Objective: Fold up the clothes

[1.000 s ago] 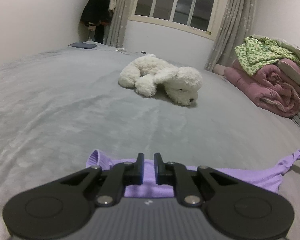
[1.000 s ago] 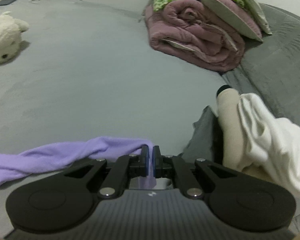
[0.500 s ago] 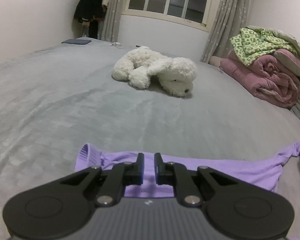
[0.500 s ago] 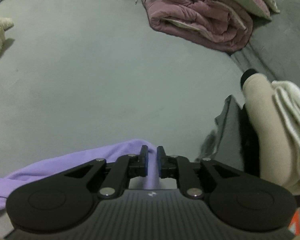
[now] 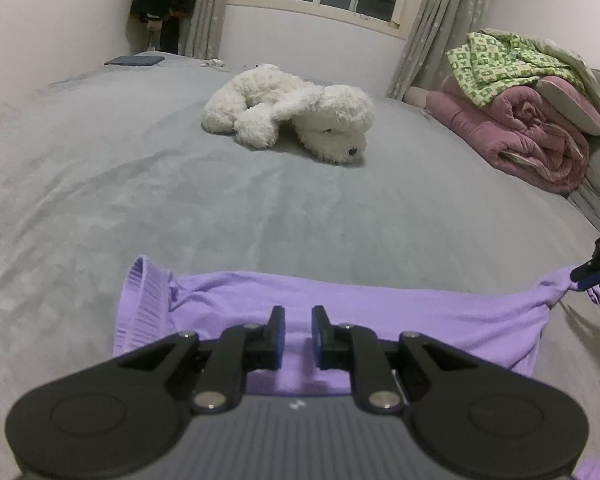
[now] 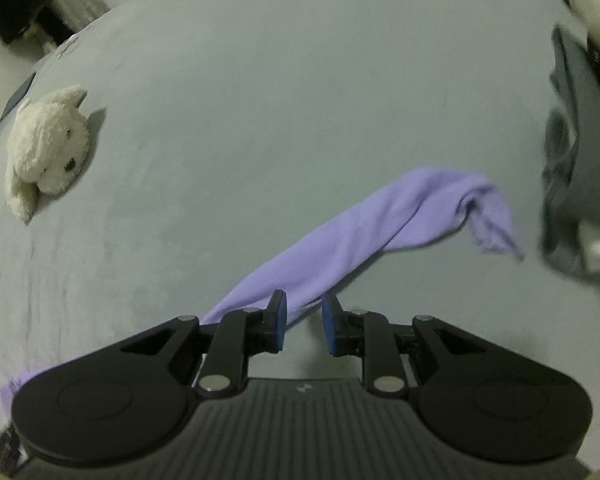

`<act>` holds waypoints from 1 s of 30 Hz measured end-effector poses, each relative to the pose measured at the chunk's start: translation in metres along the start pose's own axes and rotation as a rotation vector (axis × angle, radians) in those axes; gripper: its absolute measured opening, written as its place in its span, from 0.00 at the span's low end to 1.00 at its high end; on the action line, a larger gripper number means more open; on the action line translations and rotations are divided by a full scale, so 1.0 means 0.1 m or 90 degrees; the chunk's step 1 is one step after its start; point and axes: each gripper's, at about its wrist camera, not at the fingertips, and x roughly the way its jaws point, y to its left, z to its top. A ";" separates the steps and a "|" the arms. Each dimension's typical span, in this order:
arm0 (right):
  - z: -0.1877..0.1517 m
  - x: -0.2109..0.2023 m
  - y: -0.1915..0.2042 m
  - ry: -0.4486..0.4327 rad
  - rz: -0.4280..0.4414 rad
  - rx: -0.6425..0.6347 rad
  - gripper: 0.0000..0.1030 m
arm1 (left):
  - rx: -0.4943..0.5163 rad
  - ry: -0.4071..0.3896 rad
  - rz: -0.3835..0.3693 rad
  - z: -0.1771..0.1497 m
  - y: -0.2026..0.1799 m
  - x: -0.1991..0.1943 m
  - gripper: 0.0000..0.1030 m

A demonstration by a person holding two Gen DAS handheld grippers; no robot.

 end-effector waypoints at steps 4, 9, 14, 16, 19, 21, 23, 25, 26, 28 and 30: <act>0.02 0.11 0.03 0.010 0.003 0.039 0.23 | -0.010 0.001 -0.004 0.02 0.02 0.00 0.14; 0.00 0.22 0.05 0.021 0.004 0.067 0.23 | -0.019 0.006 -0.007 0.02 0.03 0.01 0.14; -0.07 0.25 0.03 0.026 0.007 0.064 0.23 | -0.023 0.009 -0.012 0.02 0.04 0.00 0.14; -0.08 0.25 0.03 0.025 0.009 0.058 0.17 | -0.021 0.009 -0.012 0.02 0.04 0.00 0.14; -0.08 0.23 0.02 0.022 0.014 0.050 0.04 | -0.025 0.011 -0.012 0.02 0.04 0.00 0.14; -0.09 0.21 0.01 0.015 0.014 0.046 0.02 | -0.025 0.012 -0.013 0.02 0.04 0.00 0.14; -0.10 0.20 0.00 0.008 0.012 0.043 0.02 | -0.025 0.014 -0.014 0.01 0.03 0.00 0.14; -0.12 0.15 -0.01 -0.001 0.014 0.044 0.02 | -0.025 0.015 -0.014 0.01 0.03 0.00 0.14; -0.13 0.12 -0.02 -0.007 0.016 0.042 0.02 | -0.026 0.015 -0.014 0.01 0.04 0.00 0.14; -0.13 0.02 -0.02 -0.024 0.020 0.036 0.02 | -0.030 0.016 -0.015 0.01 0.04 0.00 0.14; -0.12 -0.08 -0.02 -0.043 0.025 0.031 0.02 | -0.031 0.016 -0.014 0.02 0.05 0.00 0.14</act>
